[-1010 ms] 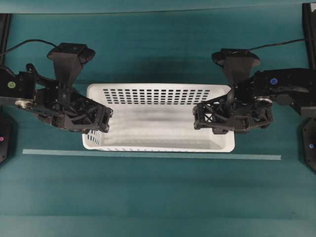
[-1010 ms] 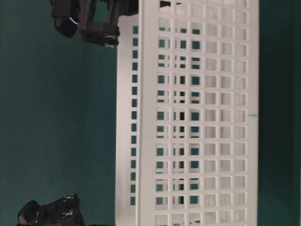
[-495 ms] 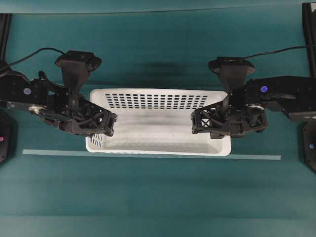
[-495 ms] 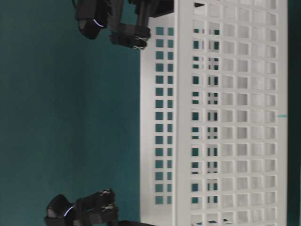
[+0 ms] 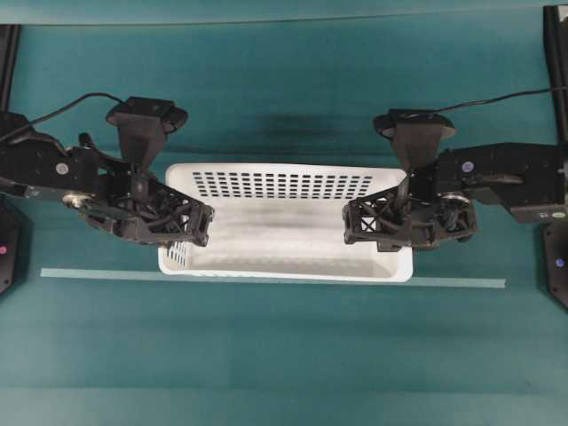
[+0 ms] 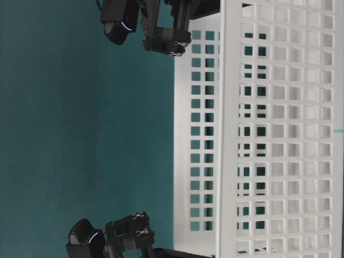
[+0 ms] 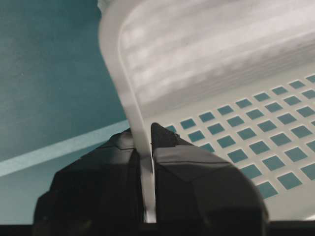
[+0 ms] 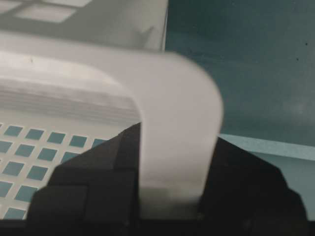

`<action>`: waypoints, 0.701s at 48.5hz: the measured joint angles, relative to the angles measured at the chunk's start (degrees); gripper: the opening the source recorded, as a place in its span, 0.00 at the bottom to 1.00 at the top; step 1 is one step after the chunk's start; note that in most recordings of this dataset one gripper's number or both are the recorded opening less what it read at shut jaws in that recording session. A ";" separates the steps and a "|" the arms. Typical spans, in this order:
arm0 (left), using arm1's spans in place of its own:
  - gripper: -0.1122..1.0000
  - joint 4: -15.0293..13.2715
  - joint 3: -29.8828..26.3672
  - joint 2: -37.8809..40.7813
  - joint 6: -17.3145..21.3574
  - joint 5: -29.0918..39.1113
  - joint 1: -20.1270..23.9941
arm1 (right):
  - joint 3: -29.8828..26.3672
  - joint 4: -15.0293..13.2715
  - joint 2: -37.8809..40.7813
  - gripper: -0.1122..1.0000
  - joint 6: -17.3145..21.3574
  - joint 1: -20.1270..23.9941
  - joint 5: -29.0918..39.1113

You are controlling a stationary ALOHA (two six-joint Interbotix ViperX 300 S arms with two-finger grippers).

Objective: Lift the white basket with both hands.
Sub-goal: 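Set the basket on the table while holding both rims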

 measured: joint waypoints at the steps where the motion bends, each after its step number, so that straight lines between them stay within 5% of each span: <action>1: 0.08 0.00 0.00 0.00 0.00 0.00 0.00 | 0.09 0.00 0.00 0.29 0.00 -0.09 -0.09; 34: 0.08 0.00 0.18 0.18 0.00 -1.41 0.70 | 1.05 0.79 -0.09 0.28 -0.79 -0.70 -3.08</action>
